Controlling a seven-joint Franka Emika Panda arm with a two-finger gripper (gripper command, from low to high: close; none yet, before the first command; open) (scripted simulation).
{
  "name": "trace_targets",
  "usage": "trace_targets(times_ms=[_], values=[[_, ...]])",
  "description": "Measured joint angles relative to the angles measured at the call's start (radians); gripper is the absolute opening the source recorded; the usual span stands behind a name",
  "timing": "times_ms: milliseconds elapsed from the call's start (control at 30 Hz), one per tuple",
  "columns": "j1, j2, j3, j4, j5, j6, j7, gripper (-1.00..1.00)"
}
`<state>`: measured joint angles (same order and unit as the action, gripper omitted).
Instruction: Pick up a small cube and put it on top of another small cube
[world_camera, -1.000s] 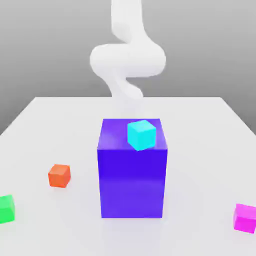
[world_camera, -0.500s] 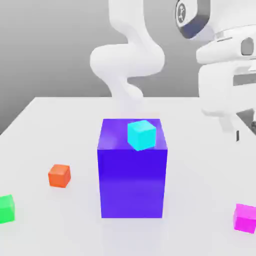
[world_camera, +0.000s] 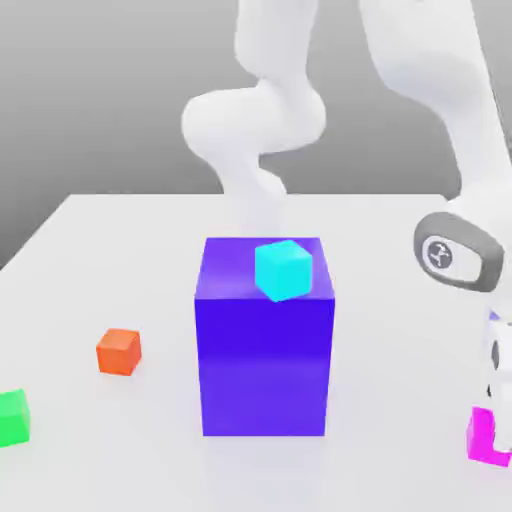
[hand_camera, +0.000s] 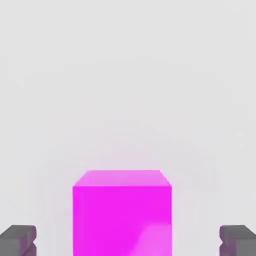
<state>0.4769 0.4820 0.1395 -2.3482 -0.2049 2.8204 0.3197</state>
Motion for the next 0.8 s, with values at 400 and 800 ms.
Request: trace_targets(times_ms=[400, 800], values=[[-0.049, -0.155, 0.043, -0.034, 0.065, -0.121, -0.05, -1.0], [-0.41, -0.25, -0.209, -0.079, 0.19, -0.178, -0.198, -1.0]])
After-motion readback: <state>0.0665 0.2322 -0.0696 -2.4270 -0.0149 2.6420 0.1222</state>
